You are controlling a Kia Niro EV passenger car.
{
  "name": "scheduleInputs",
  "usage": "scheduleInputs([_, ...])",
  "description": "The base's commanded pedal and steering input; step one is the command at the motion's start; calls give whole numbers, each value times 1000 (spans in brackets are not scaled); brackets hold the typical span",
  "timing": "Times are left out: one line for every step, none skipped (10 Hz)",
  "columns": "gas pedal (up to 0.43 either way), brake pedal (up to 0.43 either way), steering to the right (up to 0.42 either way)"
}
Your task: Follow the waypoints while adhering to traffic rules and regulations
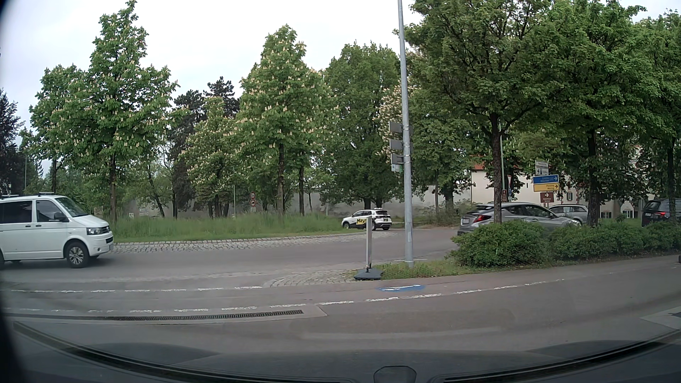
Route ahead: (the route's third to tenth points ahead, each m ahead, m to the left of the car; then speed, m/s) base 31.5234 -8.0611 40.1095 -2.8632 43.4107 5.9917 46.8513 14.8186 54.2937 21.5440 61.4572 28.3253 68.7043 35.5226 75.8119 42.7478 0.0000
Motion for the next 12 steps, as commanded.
scheduleInputs([0, 0, -201])
scheduleInputs([0, 0, -256])
scheduleInputs([0, 0, -325])
scheduleInputs([0, 0, -376])
scheduleInputs([59, 0, -451])
scheduleInputs([67, 0, -515])
scheduleInputs([8, 0, -547])
scheduleInputs([0, 0, -578])
scheduleInputs([0, 0, -599])
scheduleInputs([0, 0, -616])
scheduleInputs([0, 0, -646])
scheduleInputs([0, 0, -668])
